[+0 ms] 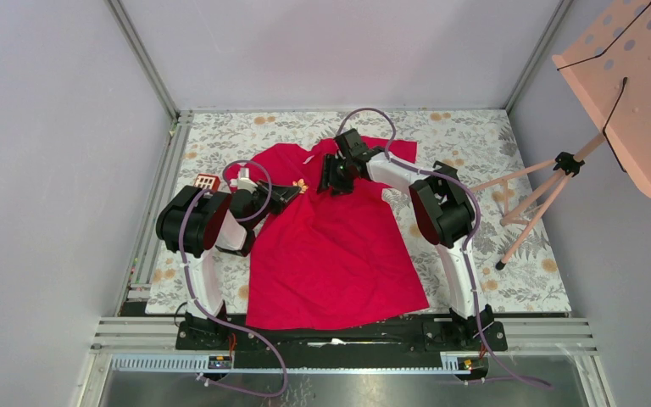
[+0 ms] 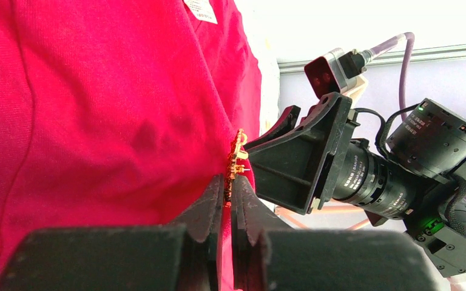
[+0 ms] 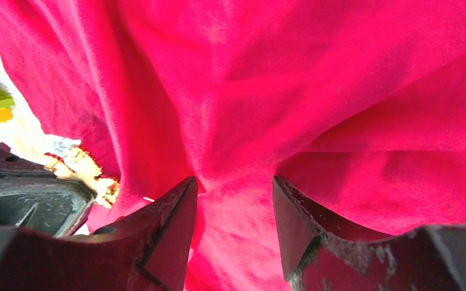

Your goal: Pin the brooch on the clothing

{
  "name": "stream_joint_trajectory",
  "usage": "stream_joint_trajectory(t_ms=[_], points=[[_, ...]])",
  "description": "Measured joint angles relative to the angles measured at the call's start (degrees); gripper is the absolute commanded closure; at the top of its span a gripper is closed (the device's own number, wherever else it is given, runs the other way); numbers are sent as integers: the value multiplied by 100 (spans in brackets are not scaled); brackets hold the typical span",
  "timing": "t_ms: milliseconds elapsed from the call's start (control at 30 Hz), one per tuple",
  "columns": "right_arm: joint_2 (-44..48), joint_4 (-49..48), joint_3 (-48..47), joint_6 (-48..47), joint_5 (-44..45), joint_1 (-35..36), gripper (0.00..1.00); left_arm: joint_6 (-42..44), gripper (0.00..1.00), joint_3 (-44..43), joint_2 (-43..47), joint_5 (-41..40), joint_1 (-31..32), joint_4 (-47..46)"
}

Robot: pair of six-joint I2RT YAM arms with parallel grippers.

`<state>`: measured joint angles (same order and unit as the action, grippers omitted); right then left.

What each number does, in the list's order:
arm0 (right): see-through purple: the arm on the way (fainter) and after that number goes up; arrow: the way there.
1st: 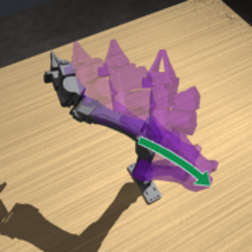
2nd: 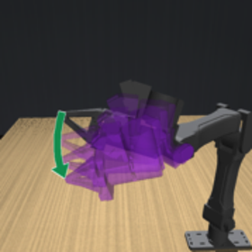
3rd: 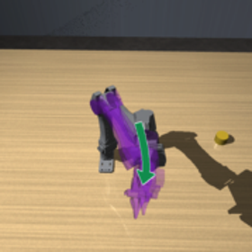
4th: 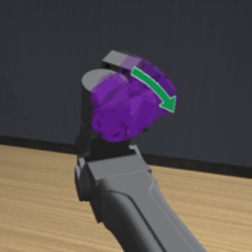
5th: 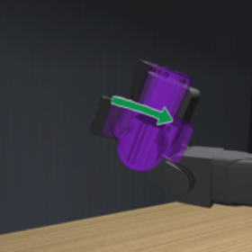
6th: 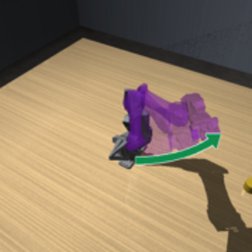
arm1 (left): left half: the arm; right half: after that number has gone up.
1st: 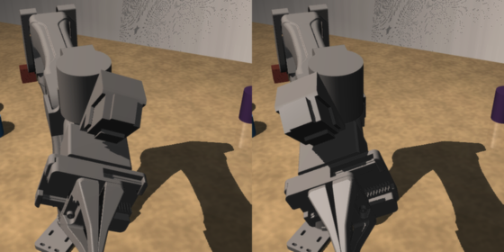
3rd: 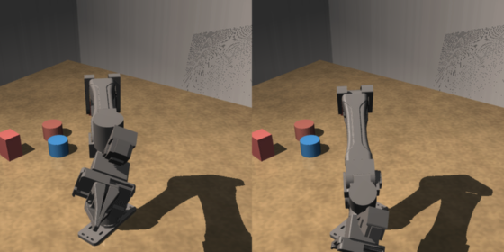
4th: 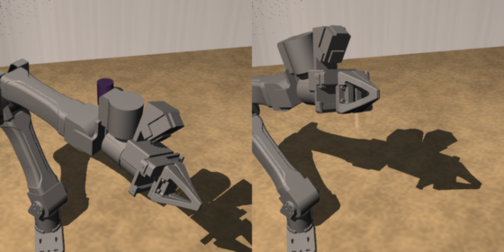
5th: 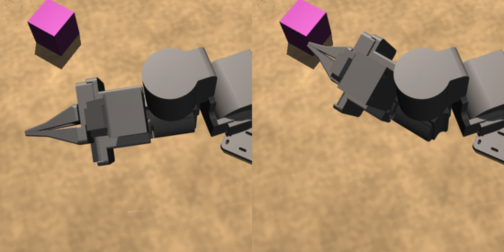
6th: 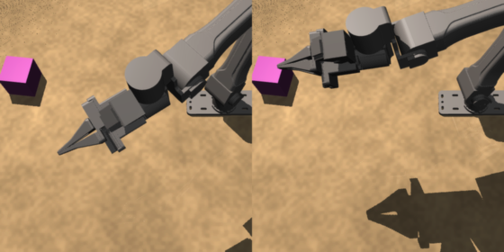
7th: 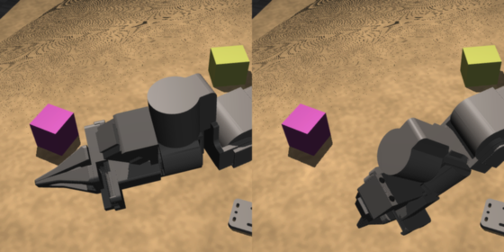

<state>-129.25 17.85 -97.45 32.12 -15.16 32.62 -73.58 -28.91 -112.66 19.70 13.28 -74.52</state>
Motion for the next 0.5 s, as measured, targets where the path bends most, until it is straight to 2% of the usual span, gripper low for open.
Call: stream_joint_trajectory(t_ms=[500], points=[[9, -374, 184, 280, -251, 0, 45, 0, 100, 0, 0, -11, -2, -17]])
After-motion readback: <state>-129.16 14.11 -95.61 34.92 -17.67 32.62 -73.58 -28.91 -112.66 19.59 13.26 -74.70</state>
